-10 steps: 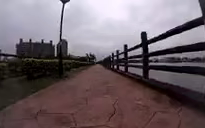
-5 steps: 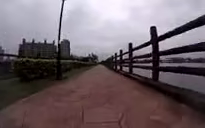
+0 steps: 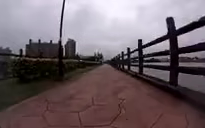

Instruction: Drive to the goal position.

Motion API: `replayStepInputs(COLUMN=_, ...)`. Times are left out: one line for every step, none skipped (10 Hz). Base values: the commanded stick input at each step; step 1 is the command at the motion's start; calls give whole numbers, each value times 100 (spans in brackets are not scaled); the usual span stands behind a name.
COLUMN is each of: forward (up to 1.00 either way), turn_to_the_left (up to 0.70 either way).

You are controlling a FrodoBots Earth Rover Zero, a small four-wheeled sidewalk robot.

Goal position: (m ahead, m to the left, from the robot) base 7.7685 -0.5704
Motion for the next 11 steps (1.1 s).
replayStepInputs(forward=100, turn_to_the_left=0)
replayStepInputs(forward=100, turn_to_the_left=0)
replayStepInputs(forward=100, turn_to_the_left=0)
replayStepInputs(forward=100, turn_to_the_left=0)
replayStepInputs(forward=100, turn_to_the_left=0)
replayStepInputs(forward=100, turn_to_the_left=0)
replayStepInputs(forward=100, turn_to_the_left=0)
replayStepInputs(forward=100, turn_to_the_left=0)
replayStepInputs(forward=100, turn_to_the_left=0)
replayStepInputs(forward=100, turn_to_the_left=0)
replayStepInputs(forward=100, turn_to_the_left=0)
